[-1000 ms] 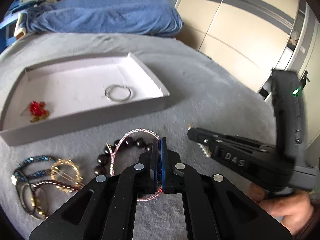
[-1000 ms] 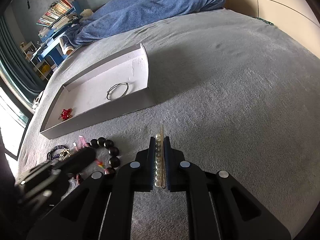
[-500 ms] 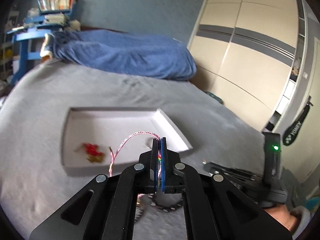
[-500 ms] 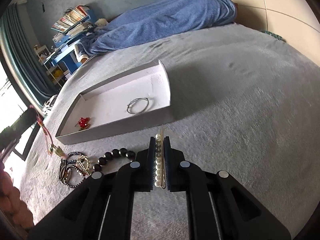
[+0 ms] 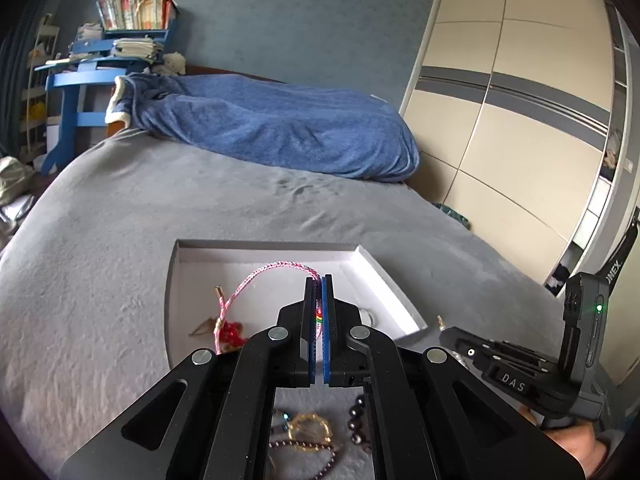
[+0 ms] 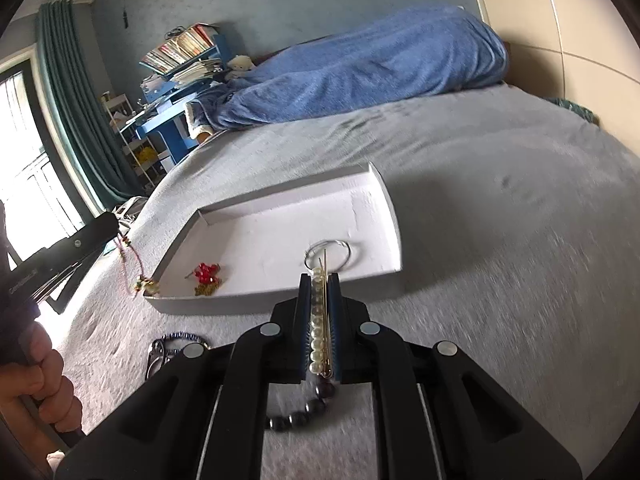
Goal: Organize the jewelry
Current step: 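Lower the pink bracelet and pearl hairpin into the tray and open both grippers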
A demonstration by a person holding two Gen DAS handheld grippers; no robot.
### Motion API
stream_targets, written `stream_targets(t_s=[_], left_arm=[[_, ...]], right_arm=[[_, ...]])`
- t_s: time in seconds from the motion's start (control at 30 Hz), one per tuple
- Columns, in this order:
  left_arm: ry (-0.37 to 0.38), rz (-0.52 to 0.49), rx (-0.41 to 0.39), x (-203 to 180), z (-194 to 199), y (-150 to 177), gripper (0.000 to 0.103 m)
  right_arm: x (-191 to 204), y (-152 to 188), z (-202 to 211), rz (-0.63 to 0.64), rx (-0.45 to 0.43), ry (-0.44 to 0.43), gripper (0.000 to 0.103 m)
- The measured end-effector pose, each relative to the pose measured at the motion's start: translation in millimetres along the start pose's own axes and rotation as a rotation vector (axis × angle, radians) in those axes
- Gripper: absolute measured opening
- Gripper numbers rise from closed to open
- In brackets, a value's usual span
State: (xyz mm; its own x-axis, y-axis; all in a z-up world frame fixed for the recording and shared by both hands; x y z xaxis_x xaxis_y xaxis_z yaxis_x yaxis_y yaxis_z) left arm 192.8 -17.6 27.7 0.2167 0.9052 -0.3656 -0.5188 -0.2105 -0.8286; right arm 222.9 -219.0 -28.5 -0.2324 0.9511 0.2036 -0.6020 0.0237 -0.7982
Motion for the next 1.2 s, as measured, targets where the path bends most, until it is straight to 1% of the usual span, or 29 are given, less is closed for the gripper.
stream_targets(t_s=[0.23,0.4,0.53,0.73,0.9,1.03,1.13,1.2], left_arm=[[0.004,-0.019,-0.026,4,-21,-15,0.003],[0.023,-0.029,-0.019,-1,-44,-19,0.003],[0.032,-0.041,0.015,-8,-67,-11,0.003],[0.023,-0.062,0.077,-13,-97,5,0.003],[-0.009,-0.068,0.137,-9,-119,21,0.003],[-0.03,-0.067,0.192,-3,-127,31,0.003],[-0.049,-0.067,0.221,1,-131,36,0.003],[-0.058,-0.064,0.232,2,-132,39,0.004]], right_arm=[[16,-20,-35,0.037,-0.014,-0.013,0.008],[22,-30,-57,0.054,-0.021,-0.018,0.008],[22,-30,-76,0.064,-0.002,-0.013,0.008],[23,-32,-102,0.094,0.021,0.004,0.008],[18,-25,-116,0.09,0.065,0.02,0.008],[14,-24,-120,0.081,0.088,0.03,0.008],[14,-19,-125,0.085,0.115,0.039,0.008],[14,-18,-126,0.083,0.118,0.038,0.008]])
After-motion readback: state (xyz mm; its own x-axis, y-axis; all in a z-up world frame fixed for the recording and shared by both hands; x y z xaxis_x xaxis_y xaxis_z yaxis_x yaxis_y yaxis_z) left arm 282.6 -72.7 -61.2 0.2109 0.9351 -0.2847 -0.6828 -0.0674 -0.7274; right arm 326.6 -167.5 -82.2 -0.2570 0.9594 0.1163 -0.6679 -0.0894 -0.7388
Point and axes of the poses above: each gripper's, at about its wrist camera, not at the fingertips, and z roughly against the way its jaws point, x to its left, y to its underside, the point moved 6 cm from there along -z, roughly the way its jaws point, and after that the axes turned 5 degrees about z, right-handed, at the moved point
